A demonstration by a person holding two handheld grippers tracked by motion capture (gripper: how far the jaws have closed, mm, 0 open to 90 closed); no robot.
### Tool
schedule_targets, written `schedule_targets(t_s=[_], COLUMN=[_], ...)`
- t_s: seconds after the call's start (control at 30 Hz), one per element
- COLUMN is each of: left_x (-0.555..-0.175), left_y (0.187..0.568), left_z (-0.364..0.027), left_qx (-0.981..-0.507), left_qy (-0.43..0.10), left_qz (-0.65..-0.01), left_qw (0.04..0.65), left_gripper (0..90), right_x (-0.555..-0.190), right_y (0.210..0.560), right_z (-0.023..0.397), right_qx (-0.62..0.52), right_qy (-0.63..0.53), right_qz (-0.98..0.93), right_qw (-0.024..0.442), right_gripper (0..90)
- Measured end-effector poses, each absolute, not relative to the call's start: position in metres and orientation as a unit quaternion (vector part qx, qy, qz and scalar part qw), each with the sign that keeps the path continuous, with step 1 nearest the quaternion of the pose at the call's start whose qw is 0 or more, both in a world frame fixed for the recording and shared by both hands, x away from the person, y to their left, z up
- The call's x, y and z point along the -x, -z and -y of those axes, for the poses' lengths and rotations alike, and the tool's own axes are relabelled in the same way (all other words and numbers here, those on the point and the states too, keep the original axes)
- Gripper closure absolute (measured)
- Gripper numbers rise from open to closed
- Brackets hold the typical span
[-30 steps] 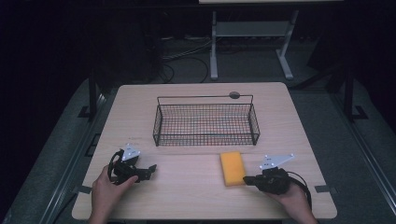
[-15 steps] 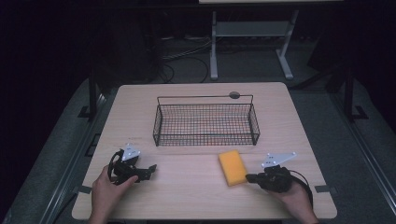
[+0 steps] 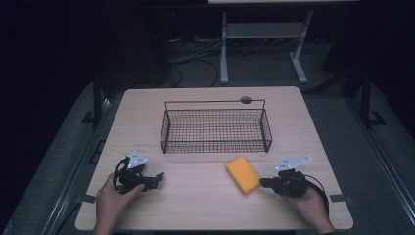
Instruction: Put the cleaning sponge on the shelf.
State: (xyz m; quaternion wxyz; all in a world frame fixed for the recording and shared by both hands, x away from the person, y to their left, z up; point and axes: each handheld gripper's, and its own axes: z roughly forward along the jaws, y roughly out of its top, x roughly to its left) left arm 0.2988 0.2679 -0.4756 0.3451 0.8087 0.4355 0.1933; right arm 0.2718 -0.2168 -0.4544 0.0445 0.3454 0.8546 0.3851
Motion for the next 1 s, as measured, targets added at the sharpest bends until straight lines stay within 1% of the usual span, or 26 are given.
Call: schedule_targets(t_s=[0.57, 0.73, 0.9, 1.0], left_x=[-0.299, -0.299, -0.299, -0.299], left_y=[0.476, 0.476, 0.476, 0.476], left_z=[-0.268, -0.268, -0.268, -0.268], left_qx=[-0.809, -0.809, -0.809, -0.809], left_qy=[-0.193, -0.193, -0.193, -0.193], left_qz=[-0.436, -0.436, -0.436, -0.436], left_qw=[0.345, 0.345, 0.345, 0.345], left_gripper=[12.6, 12.6, 12.5, 12.6], right_x=[-0.285, -0.284, -0.284, -0.284], right_y=[0.456, 0.452, 0.448, 0.446], right_z=[0.219, 0.219, 0.220, 0.220], right_qx=[-0.350, -0.347, -0.350, -0.349], right_qy=[-0.375, -0.379, -0.375, -0.371], right_qz=[-0.856, -0.856, -0.857, -0.859], right_qw=[0.060, 0.055, 0.051, 0.051], right_gripper=[90.0, 89.7, 81.0, 73.6])
